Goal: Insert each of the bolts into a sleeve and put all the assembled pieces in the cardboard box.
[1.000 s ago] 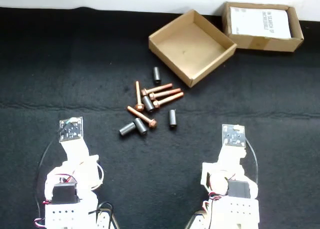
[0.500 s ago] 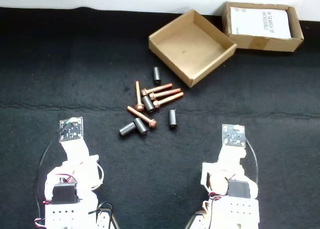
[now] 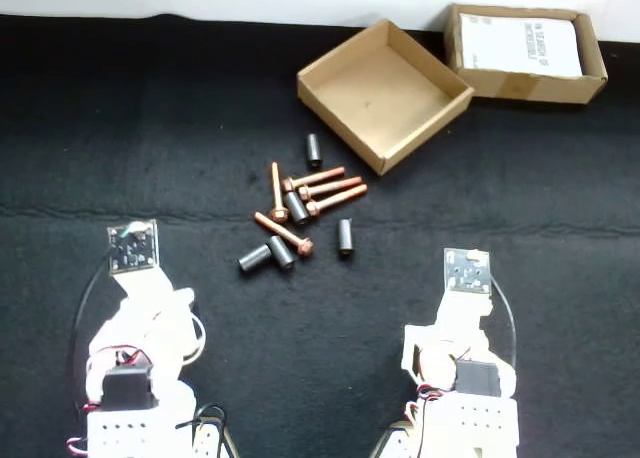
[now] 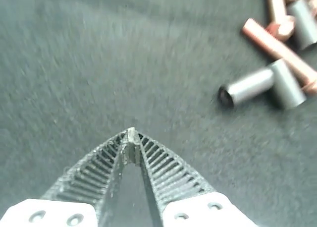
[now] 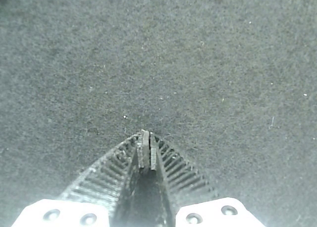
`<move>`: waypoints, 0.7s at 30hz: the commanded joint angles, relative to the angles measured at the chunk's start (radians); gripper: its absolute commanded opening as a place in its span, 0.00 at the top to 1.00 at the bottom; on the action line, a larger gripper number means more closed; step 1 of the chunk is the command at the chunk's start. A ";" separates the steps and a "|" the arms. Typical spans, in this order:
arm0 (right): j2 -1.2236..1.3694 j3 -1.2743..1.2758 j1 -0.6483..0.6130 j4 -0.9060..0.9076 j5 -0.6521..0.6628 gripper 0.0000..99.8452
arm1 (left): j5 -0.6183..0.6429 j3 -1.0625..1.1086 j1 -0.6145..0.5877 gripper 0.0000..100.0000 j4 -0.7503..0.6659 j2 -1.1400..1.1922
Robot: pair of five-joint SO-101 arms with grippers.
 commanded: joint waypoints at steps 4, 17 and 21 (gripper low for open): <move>-0.001 0.054 0.010 0.018 -0.003 0.99 | -0.003 -0.263 -0.004 0.99 -0.015 -0.012; -0.001 0.054 0.010 0.018 -0.003 0.99 | -0.003 -0.774 -0.002 0.99 0.103 -0.012; -0.001 0.054 0.010 0.018 -0.003 0.99 | -0.002 -0.923 -0.002 0.99 0.229 -0.012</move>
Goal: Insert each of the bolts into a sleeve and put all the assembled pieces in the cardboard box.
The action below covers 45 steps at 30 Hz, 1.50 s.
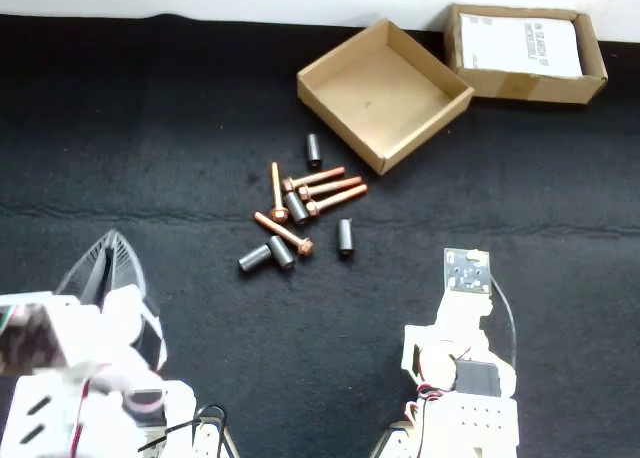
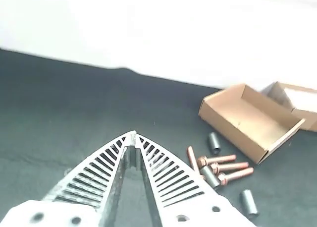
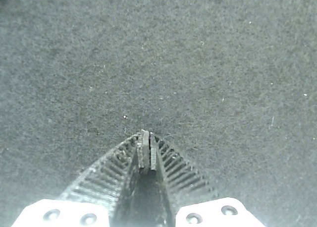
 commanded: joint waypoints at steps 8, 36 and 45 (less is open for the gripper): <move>-0.001 0.054 0.010 0.018 -0.003 0.99 | 0.000 -0.378 -0.002 0.99 0.339 -0.001; -0.001 0.054 0.010 0.018 -0.003 0.99 | 0.000 -0.263 -0.002 0.99 0.437 -0.001; -0.001 0.054 0.005 0.018 -0.002 0.99 | 0.000 -0.134 0.004 0.99 0.377 -0.001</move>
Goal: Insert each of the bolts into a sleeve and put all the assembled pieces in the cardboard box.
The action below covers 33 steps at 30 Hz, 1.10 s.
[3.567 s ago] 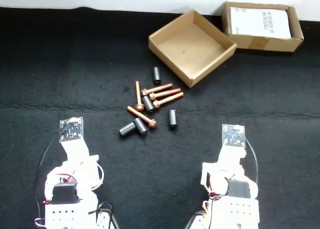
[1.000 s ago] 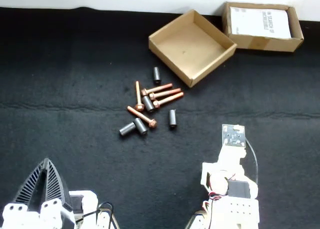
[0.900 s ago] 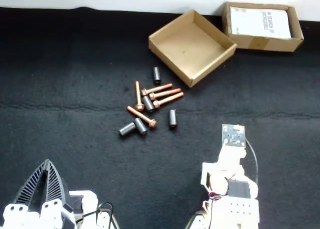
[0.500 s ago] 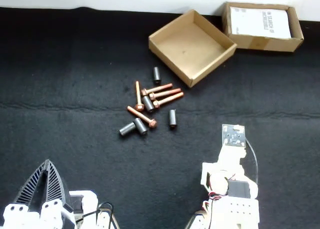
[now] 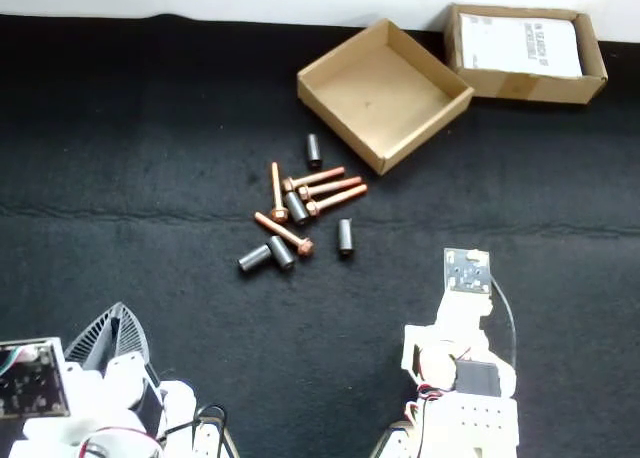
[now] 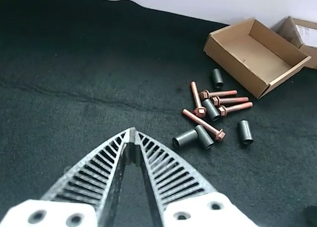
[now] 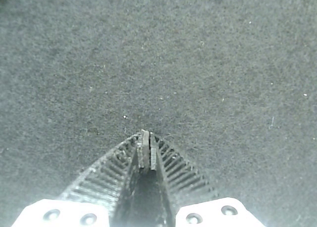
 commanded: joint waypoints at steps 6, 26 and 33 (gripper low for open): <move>-0.001 0.054 0.005 0.018 -0.002 0.99 | 0.002 0.073 -0.001 0.99 -0.100 0.002; -0.001 0.051 0.010 -0.102 -0.002 0.99 | 0.002 0.513 -0.001 0.99 -0.311 0.002; -0.001 -0.162 0.010 -0.130 0.000 0.99 | 0.000 0.490 -0.002 0.99 -0.408 0.002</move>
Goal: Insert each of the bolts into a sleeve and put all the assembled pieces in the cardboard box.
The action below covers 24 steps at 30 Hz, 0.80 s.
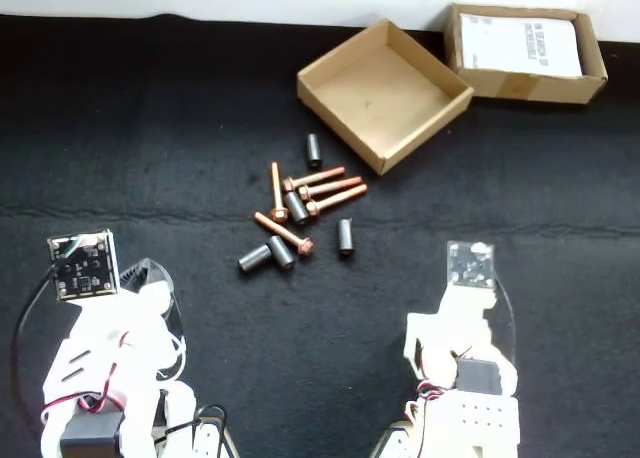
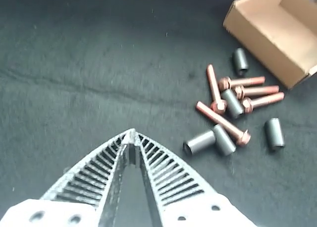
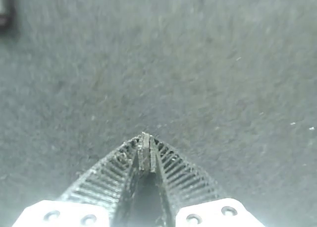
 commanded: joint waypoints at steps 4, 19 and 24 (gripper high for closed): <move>-0.004 -0.297 0.007 0.013 0.000 0.99 | 0.000 -0.131 0.004 0.99 -0.021 0.004; 0.143 -1.113 -0.114 0.636 0.084 0.99 | 0.000 -0.684 0.005 0.99 0.144 0.389; 0.383 -1.353 -0.107 0.794 0.083 0.99 | 0.000 -0.947 0.005 0.99 0.232 0.628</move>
